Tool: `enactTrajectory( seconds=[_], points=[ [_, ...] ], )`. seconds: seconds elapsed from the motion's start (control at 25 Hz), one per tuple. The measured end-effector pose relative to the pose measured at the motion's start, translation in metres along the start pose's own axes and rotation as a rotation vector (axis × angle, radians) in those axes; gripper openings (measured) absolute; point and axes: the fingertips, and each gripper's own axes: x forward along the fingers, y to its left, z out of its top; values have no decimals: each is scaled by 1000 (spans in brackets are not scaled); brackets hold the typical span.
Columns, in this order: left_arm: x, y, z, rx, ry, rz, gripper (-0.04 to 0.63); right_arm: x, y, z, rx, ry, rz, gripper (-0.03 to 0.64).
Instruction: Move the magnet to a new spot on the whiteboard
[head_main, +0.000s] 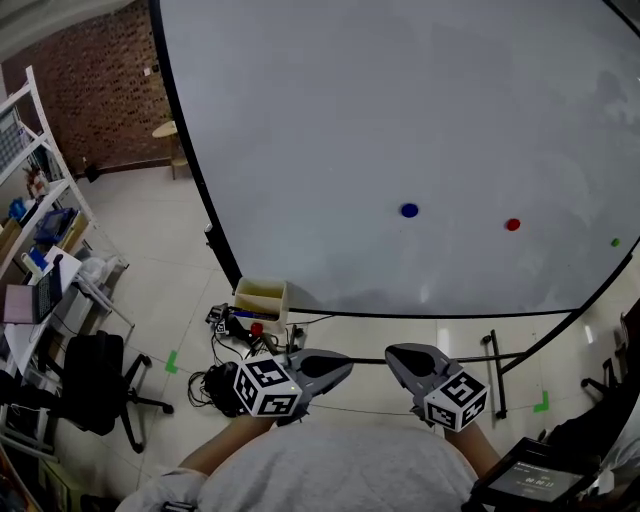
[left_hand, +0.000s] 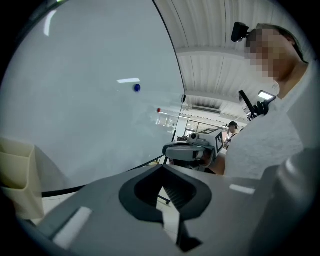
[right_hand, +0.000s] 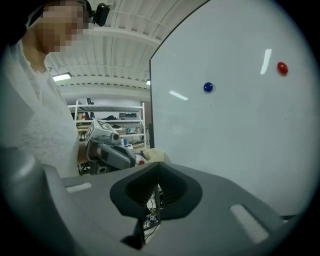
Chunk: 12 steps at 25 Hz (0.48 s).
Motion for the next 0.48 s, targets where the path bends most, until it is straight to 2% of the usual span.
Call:
enactTrajectory(
  seconds=[0.16,0.36,0.48],
  points=[
    [13,-47,-9,-4,11,14,-17,-35,29,-13,27,7,53,-6],
    [28,-112,-22,-51,2,25,-17,-90,66,-37,82,42,109,-5],
    [32,-150,-33,-104,-1,14,-17,-122,85,-52,134,56,122,-3]
  ],
)
